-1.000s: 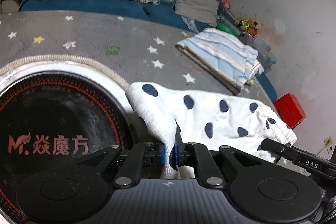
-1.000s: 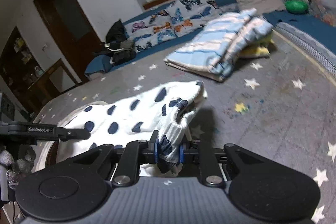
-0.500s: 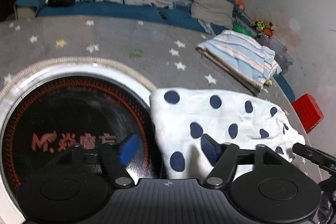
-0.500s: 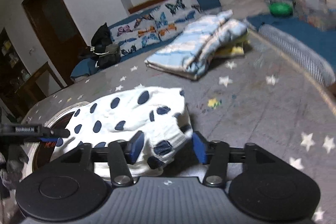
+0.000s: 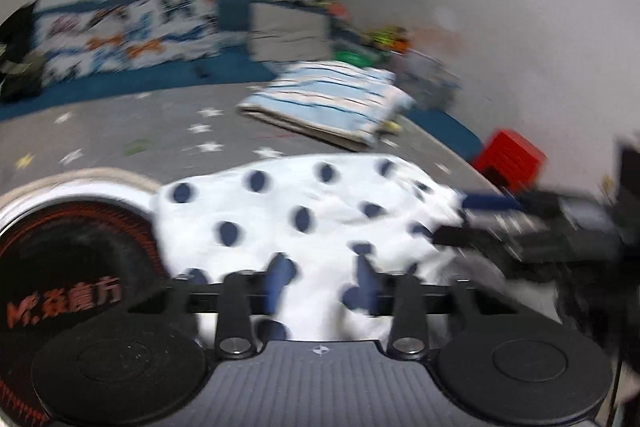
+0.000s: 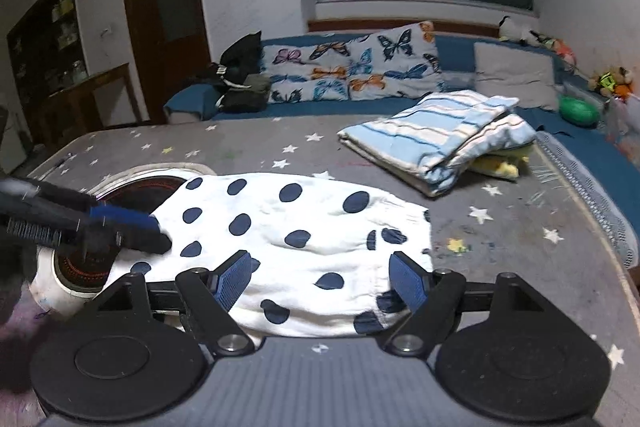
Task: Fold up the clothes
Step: 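Press the folded pants flat with the open right gripper while the left gripper withdraws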
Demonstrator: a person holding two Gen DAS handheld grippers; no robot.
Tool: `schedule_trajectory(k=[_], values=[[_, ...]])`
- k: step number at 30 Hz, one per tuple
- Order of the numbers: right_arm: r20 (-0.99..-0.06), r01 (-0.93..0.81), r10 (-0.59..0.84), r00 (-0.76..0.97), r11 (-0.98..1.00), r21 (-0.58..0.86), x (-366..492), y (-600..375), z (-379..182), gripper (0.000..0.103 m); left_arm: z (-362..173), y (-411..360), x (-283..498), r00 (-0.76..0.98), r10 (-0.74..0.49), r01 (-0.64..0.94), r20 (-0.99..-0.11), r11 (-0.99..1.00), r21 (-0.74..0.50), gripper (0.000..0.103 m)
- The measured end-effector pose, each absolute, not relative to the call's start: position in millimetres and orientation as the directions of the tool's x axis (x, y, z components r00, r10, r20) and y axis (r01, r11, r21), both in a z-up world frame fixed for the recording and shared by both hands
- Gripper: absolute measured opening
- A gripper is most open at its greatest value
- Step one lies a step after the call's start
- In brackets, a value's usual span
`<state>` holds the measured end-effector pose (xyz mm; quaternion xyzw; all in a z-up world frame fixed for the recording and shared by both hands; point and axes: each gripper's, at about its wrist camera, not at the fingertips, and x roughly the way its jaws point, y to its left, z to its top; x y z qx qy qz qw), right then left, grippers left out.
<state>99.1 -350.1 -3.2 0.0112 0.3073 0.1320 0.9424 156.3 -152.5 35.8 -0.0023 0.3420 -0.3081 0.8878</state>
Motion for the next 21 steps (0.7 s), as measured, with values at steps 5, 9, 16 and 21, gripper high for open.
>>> schedule_trajectory(k=[5,9,16,21], values=[[-0.607,-0.254,0.264,0.749,0.962,0.105,117.3,-348.1,-5.9,0.072,27.8,-176.9,141.7,0.531,-0.603,0.661,-0.595,0.734,-0.155,0.018],[-0.636,-0.266,0.257,0.728,0.96,0.084,130.2,-342.5,-12.0,0.072,14.0,-190.2,144.9,0.495,-0.608,0.678,-0.621,0.717,-0.163,0.016],[-0.659,-0.285,0.262,0.705,0.956,0.074,150.4,-333.3,-16.3,0.072,-2.2,-196.8,137.9,0.385,-0.643,0.731,-0.662,0.651,-0.206,0.01],[-0.67,-0.292,0.273,0.69,0.953,0.087,163.0,-329.8,-16.6,0.072,10.8,-195.1,133.1,0.415,-0.667,0.741,-0.619,0.643,-0.195,0.011]])
